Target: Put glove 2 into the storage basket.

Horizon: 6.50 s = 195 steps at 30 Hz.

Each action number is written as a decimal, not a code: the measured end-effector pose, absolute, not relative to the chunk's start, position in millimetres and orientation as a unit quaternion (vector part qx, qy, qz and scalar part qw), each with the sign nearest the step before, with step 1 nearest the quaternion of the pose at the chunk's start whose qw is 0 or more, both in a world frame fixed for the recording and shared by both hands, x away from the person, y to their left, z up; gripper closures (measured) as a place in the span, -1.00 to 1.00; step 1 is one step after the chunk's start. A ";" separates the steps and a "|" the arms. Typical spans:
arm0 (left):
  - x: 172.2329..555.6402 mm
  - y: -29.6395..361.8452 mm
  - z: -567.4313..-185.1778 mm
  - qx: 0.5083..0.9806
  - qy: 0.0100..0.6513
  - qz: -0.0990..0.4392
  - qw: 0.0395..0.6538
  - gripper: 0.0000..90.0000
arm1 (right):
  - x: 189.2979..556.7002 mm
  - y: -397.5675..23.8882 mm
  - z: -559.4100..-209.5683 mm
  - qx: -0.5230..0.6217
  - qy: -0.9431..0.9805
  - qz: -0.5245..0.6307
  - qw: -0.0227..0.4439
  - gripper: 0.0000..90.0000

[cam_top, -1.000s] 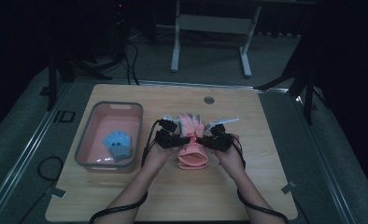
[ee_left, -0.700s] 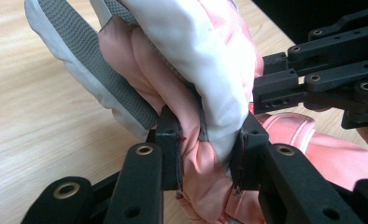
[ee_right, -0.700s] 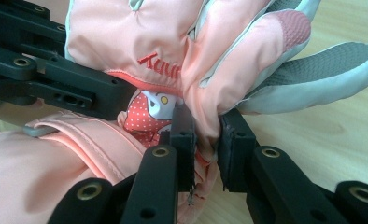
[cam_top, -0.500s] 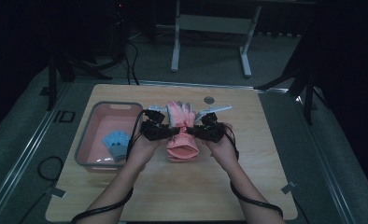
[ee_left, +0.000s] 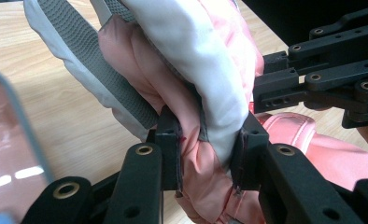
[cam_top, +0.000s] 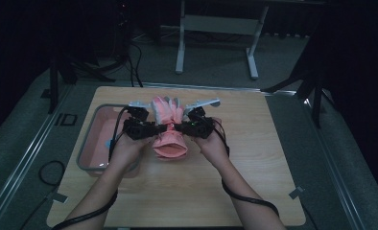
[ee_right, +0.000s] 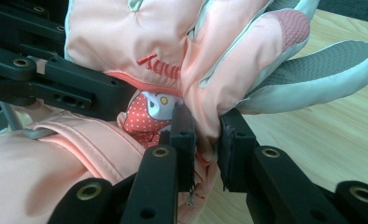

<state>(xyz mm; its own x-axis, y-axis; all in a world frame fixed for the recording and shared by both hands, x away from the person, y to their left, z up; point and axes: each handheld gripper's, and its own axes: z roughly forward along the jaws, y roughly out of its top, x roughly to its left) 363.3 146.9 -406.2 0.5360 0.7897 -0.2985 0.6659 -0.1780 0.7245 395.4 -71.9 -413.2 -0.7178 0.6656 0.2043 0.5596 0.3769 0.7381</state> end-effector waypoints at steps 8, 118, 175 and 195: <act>357.0 175.3 -399.8 0.755 0.490 0.080 0.428 0.54 | 396.6 -42.1 -406.9 0.356 0.834 0.417 0.058 0.73; 318.4 266.0 -433.4 0.715 0.527 0.190 0.419 -0.68 | 418.9 45.1 -445.9 0.274 0.862 0.427 -0.019 -0.55; 258.3 73.6 -512.2 0.808 0.314 0.075 0.492 -0.68 | 362.9 -131.8 -529.6 0.250 0.859 0.447 -0.006 -0.68; 251.6 54.9 -547.5 0.835 0.274 0.085 0.470 -0.68 | 342.5 -169.2 -549.4 0.256 0.856 0.448 0.030 -0.69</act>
